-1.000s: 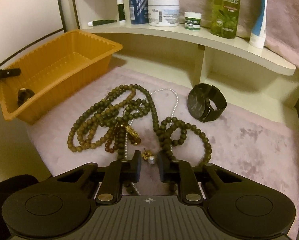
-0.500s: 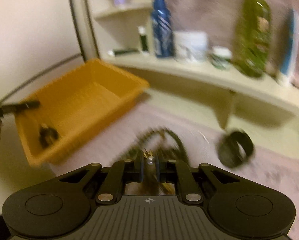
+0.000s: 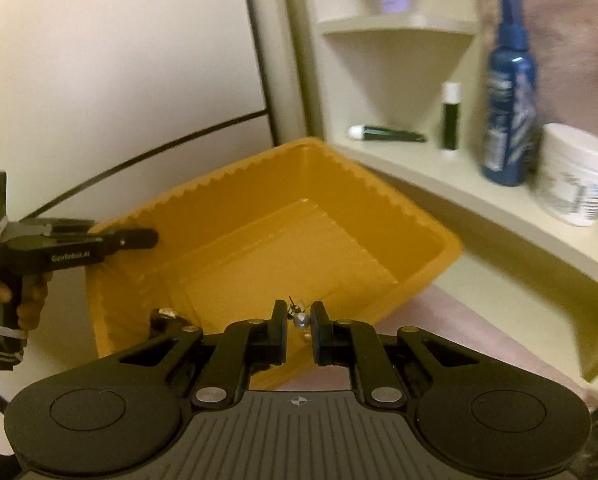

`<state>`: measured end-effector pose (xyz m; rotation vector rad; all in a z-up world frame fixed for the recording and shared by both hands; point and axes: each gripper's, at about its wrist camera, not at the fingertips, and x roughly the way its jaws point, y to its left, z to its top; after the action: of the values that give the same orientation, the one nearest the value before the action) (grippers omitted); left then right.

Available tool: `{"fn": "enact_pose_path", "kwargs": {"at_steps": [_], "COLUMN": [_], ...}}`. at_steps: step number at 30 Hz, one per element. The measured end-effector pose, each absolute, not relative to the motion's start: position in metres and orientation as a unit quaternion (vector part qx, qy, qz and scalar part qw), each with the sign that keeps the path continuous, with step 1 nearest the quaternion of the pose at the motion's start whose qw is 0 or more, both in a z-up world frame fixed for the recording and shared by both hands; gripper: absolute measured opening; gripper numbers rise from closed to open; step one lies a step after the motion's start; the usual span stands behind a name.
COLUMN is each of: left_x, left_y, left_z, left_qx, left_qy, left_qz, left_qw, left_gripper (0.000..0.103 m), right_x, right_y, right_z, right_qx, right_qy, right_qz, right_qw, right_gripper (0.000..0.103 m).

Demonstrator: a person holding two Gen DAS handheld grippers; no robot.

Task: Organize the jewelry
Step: 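Drop the pearl earring into the orange tray and move the right tool back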

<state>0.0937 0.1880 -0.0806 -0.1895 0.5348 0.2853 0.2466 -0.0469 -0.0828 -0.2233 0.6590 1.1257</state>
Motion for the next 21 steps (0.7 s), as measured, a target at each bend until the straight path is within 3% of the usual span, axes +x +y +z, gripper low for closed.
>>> {"fn": "enact_pose_path", "kwargs": {"at_steps": [11, 21], "left_x": [0.094, 0.094], "left_y": [0.188, 0.188], "left_z": [-0.081, -0.081], "left_qx": [-0.093, -0.092], "left_qy": [0.262, 0.263], "left_qz": [0.14, 0.142], "left_qw": [0.95, 0.95], "left_gripper": [0.011, 0.011], "right_x": [0.248, 0.246], "right_y": [-0.022, -0.037], "right_z": [-0.099, -0.088], "right_qx": [-0.137, -0.099], "right_qy": [0.318, 0.311], "right_qz": [0.518, 0.516], "right_qw": [0.783, 0.792], "right_gripper": [0.013, 0.024]}}
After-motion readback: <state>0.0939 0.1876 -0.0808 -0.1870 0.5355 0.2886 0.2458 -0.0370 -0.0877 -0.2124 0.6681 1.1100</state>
